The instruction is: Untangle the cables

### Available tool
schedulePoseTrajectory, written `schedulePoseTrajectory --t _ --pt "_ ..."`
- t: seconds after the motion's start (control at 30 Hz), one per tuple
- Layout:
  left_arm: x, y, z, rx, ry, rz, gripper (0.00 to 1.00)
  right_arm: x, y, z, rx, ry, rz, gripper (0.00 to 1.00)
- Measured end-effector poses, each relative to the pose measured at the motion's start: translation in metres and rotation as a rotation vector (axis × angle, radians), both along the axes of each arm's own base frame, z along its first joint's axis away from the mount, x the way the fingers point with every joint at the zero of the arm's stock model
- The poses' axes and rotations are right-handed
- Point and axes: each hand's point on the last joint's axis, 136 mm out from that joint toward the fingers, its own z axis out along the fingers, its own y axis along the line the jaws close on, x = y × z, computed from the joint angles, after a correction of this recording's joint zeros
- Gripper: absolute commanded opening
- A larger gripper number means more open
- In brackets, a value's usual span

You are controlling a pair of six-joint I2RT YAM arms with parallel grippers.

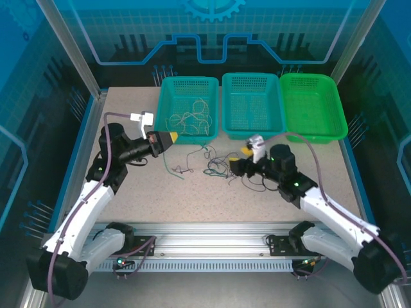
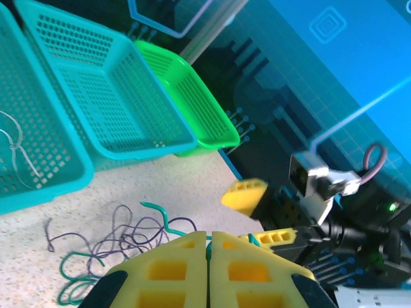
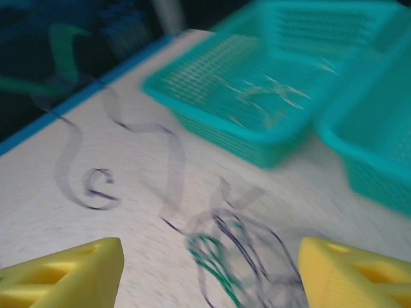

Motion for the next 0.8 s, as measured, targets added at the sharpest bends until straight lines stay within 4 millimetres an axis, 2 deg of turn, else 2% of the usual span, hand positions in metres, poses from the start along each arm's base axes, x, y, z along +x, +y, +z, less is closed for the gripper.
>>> schedulePoseTrajectory --t 0.07,0.17,0.23,0.37,0.43,0.53,0.57,0.7,0.8 --pt "-0.004 -0.007 -0.001 0.01 -0.001 -0.026 0.0 0.007 0.03 0.021 0.007 -0.053 0.12 0.72" --pt "-0.007 -0.011 -0.003 0.016 0.006 -0.041 0.0 0.021 0.059 0.026 0.012 -0.094 0.221 0.7" --pt "-0.008 -0.012 -0.002 0.016 0.004 -0.045 0.0 0.027 0.073 0.015 0.016 -0.091 0.27 0.65" --pt "-0.011 -0.013 0.0 0.017 0.004 -0.05 0.0 0.036 0.095 -0.027 0.011 -0.015 0.36 0.53" --pt "-0.013 -0.013 0.001 0.02 0.002 -0.049 0.0 0.037 0.1 -0.038 0.013 0.016 0.386 0.53" --pt "-0.014 -0.011 0.001 0.03 -0.009 -0.039 0.0 0.034 0.105 -0.037 0.032 0.017 0.421 0.56" --pt "-0.014 -0.01 0.001 0.034 -0.011 -0.035 0.0 0.033 0.106 -0.035 0.039 0.011 0.433 0.54" --pt "-0.014 -0.01 -0.001 0.039 -0.006 -0.035 0.0 0.031 0.108 -0.032 0.055 0.014 0.452 0.34" --pt "-0.01 -0.01 -0.001 0.045 -0.003 -0.026 0.0 0.032 0.109 -0.037 0.057 0.033 0.448 0.33"
